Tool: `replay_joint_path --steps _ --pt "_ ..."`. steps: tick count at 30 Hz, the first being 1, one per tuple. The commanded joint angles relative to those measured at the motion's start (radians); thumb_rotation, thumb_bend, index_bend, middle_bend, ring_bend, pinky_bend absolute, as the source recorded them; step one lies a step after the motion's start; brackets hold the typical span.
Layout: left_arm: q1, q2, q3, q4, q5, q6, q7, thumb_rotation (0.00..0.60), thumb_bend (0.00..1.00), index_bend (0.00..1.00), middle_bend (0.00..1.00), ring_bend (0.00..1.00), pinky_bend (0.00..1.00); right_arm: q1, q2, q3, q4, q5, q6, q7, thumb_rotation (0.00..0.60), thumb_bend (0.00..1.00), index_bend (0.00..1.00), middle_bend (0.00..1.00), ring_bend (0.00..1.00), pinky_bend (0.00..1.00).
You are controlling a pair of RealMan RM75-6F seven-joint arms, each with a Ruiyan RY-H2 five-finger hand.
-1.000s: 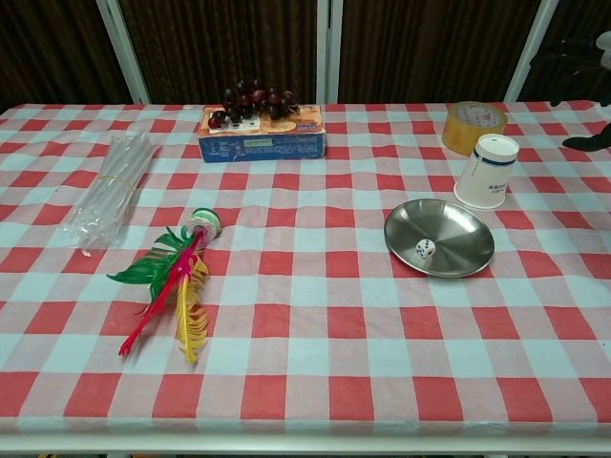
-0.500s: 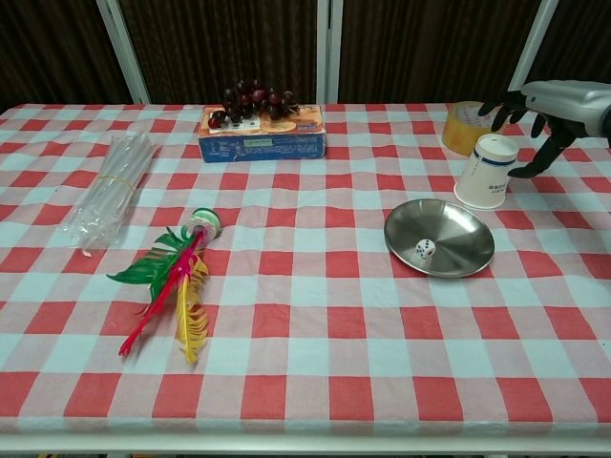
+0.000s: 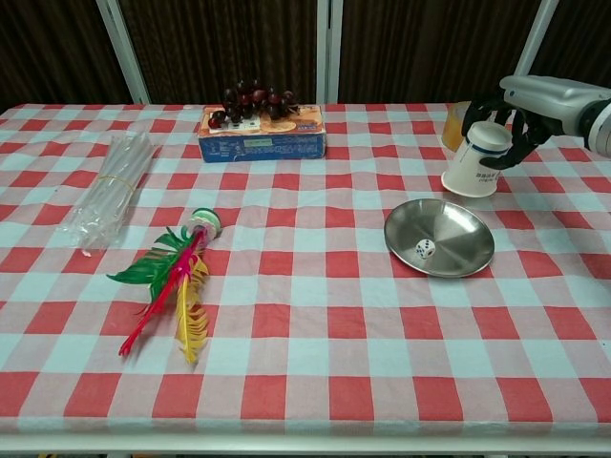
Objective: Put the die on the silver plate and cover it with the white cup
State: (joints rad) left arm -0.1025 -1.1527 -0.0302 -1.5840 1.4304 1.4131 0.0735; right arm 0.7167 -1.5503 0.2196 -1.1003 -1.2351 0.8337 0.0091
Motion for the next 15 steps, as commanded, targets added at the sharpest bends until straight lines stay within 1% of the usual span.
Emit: replay_joint_path --steps 1,4,7,10,15 --pt "0.0 0.002 0.0 -0.002 -0.001 -0.002 -0.002 0.6 0.03 0.22 0.22 0.12 0.08 -0.04 0.077 -0.032 -0.142 -0.111 0.102 0.056 0.6 0.3 0.62 0.52 0.42 0.47" --pt "-0.003 0.003 0.001 -0.004 0.003 -0.005 -0.001 0.6 0.03 0.22 0.22 0.12 0.08 -0.045 0.115 -0.063 -0.229 -0.175 0.122 0.073 0.6 0.3 0.62 0.52 0.41 0.47" --pt "-0.004 0.003 0.002 -0.006 0.008 -0.005 -0.004 0.6 0.03 0.22 0.22 0.12 0.08 -0.03 0.121 -0.088 -0.268 -0.2 0.09 0.073 0.6 0.29 0.62 0.5 0.41 0.47" --pt "-0.001 0.006 0.004 -0.006 0.005 -0.004 -0.009 0.6 0.03 0.22 0.22 0.12 0.08 -0.012 0.1 -0.104 -0.264 -0.206 0.055 0.076 0.6 0.29 0.61 0.49 0.41 0.47" --pt "0.004 0.009 0.008 -0.01 -0.002 -0.011 -0.024 0.6 0.03 0.22 0.22 0.12 0.08 0.0 0.055 -0.13 -0.226 -0.22 0.036 0.063 0.6 0.29 0.61 0.48 0.41 0.47"
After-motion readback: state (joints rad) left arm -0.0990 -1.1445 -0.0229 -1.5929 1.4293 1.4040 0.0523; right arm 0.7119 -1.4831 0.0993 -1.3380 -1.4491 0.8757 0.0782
